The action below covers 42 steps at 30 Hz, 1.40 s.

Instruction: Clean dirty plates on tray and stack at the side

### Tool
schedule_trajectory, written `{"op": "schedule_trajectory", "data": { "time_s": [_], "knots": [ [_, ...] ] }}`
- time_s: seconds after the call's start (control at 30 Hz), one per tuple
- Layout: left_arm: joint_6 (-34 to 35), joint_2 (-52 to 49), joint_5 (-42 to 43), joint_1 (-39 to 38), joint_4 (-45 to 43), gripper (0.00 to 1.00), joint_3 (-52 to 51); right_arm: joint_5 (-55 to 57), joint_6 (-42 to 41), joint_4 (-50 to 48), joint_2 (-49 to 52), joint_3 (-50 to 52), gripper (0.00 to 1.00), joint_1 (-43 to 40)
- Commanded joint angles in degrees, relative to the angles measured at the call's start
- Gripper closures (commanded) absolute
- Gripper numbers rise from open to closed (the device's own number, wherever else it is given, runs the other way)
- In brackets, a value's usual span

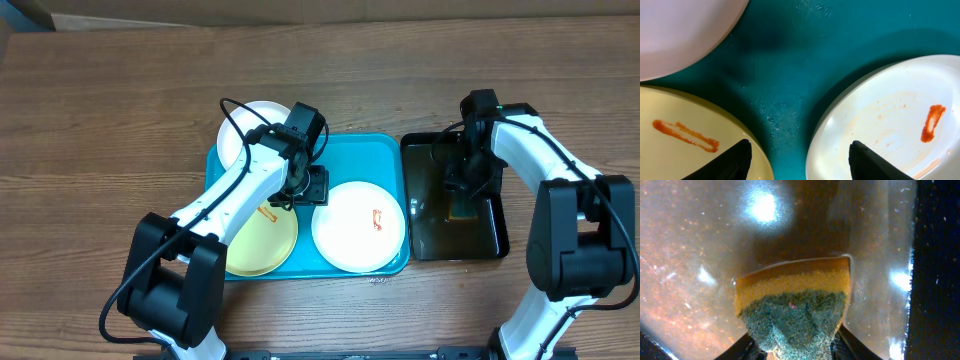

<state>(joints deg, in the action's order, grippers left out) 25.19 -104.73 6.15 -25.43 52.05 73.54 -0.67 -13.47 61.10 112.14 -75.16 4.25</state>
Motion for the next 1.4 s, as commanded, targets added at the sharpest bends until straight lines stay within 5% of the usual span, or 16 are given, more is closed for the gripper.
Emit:
{"op": "schedule_trajectory", "data": {
  "time_s": [0.0, 0.27, 0.47, 1.03, 1.17, 1.37],
  "knots": [
    [0.94, -0.74, -0.76, -0.68, -0.28, 0.37, -0.98, -0.70, -0.09, -0.24, 0.09, 0.59, 0.62, 0.68],
    [2.73, -0.76, -0.57, -1.66, -5.75, 0.42, -5.81, -0.68, -0.07, -0.42, 0.09, 0.59, 0.66, 0.87],
    [2.73, -0.76, -0.13, -1.66, -8.70, 0.72, -7.13, -0.68, -0.07, -0.81, 0.09, 0.59, 0.65, 0.87],
    [3.61, -0.83, -0.15, -3.04, -11.06, 0.78, -8.94, -0.66, -0.04, -0.85, 0.09, 0.59, 0.65, 0.87],
    [3.58, -0.83, -0.68, -3.87, -12.37, 0.94, -8.94, -0.66, -0.07, -0.90, 0.09, 0.59, 0.65, 0.87],
    [3.82, -0.83, -5.20, -3.10, -16.24, 0.96, -8.94, -0.70, -0.07, -1.92, 0.09, 0.57, 0.65, 0.87]
  ]
}}
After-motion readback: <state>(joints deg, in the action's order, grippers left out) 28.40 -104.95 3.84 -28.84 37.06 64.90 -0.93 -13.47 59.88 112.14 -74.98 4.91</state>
